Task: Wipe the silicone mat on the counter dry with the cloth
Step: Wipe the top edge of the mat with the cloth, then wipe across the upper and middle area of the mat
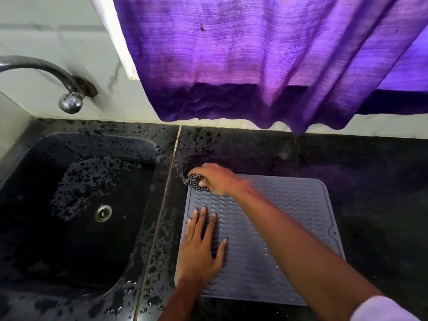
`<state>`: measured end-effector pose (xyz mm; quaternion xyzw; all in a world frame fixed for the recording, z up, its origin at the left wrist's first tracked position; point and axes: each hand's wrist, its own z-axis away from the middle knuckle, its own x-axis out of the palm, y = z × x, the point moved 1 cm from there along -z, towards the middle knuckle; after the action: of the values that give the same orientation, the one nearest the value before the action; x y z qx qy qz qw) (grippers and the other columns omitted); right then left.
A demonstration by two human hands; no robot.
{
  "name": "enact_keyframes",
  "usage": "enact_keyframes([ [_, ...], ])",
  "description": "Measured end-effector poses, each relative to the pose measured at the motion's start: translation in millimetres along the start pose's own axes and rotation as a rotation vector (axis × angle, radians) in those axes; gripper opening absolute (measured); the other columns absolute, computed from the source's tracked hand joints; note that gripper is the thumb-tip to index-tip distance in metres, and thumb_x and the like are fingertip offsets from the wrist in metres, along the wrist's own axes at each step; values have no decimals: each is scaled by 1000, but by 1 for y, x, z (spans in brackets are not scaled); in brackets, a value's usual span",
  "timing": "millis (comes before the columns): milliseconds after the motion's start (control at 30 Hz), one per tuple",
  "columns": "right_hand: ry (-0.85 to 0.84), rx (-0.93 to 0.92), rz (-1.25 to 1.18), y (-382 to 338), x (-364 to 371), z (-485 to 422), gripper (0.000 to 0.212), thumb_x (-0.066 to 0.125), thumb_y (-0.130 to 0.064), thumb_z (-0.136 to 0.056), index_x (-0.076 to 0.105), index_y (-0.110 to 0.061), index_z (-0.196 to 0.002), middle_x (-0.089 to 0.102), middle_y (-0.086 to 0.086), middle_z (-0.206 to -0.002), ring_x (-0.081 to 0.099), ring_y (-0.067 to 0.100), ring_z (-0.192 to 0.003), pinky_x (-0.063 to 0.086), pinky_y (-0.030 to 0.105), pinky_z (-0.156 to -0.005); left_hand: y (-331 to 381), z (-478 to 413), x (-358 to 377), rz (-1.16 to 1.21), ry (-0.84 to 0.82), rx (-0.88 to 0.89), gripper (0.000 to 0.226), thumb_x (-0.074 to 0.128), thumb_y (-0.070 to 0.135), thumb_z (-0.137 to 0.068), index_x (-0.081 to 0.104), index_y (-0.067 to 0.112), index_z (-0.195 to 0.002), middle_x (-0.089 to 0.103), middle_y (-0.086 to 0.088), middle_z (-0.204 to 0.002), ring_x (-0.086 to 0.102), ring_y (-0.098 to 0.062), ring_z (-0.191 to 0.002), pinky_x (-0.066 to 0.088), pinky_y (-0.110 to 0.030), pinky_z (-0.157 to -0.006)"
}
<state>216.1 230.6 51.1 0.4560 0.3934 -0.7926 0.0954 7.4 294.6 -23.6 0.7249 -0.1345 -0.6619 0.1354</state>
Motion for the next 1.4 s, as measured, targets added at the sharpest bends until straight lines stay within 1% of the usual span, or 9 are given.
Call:
enact_keyframes([
  [67, 43, -5, 94, -3, -1, -1, 52, 58, -4, -90, 49, -33, -133, 55, 3, -119, 55, 27, -112, 46, 38, -80, 0, 0, 0, 8, 3, 3, 68, 39, 57, -101, 34, 17, -157, 19, -7, -167, 14, -26, -155, 31, -51, -119],
  [233, 38, 30, 152, 17, -14, 13, 35, 61, -9, -89, 59, -24, -121, 60, 1, -117, 55, 26, -116, 47, 41, -84, 0, 0, 0, 23, 24, 6, 68, 40, 57, -100, 37, 17, -155, 22, -6, -167, 17, -25, -155, 27, -48, -120],
  [433, 17, 70, 212, 55, -29, 51, 34, 61, -9, -87, 59, -27, -115, 52, 0, -108, 56, 24, -107, 50, 45, -85, 0, 0, -2, 28, 24, 7, 68, 44, 56, -99, 37, 19, -156, 22, -5, -167, 16, -24, -155, 25, -46, -121],
  [633, 20, 223, 209, 102, -45, 96, 34, 61, -12, -85, 60, -31, -113, 52, -3, -106, 55, 22, -109, 50, 42, -87, 1, 0, -4, 10, 22, 5, 68, 43, 56, -99, 36, 19, -156, 21, -4, -167, 15, -23, -155, 25, -45, -121],
  [800, 9, 336, 189, 135, -59, 129, 33, 62, -16, -86, 60, -30, -116, 53, -1, -109, 54, 24, -112, 48, 45, -93, 1, 0, -3, 18, 43, 11, 68, 44, 55, -98, 38, 18, -155, 23, -5, -166, 17, -23, -155, 23, -43, -122],
  [1000, 44, 443, 167, 164, -71, 164, 32, 63, -16, -86, 62, -29, -114, 54, -1, -103, 57, 27, -107, 48, 47, -93, 2, -1, -4, 31, 76, 22, 67, 45, 54, -98, 42, 17, -153, 27, -6, -165, 19, -24, -154, 20, -40, -124],
  [1100, 100, 521, 178, 178, -74, 180, 33, 62, -13, -86, 60, -20, -118, 59, 11, -114, 56, 31, -111, 47, 45, -95, 2, -1, -4, 34, 79, 22, 67, 46, 55, -98, 42, 17, -153, 27, -6, -165, 20, -23, -154, 20, -40, -124],
  [1233, 195, 623, 133, 189, -78, 208, 37, 62, -12, -86, 59, -16, -122, 61, 13, -123, 56, 31, -115, 46, 45, -97, 2, 0, -3, 41, 81, 21, 68, 45, 55, -97, 41, 17, -153, 27, -5, -165, 20, -23, -154, 22, -42, -123],
  [1400, 559, 738, -99, 172, -66, 231, 36, 64, -12, -89, 59, -8, -124, 65, 19, -120, 59, 34, -115, 43, 38, -98, 2, 0, -4, 32, 69, 16, 68, 45, 55, -97, 40, 17, -154, 26, -5, -166, 18, -23, -155, 19, -40, -124],
])
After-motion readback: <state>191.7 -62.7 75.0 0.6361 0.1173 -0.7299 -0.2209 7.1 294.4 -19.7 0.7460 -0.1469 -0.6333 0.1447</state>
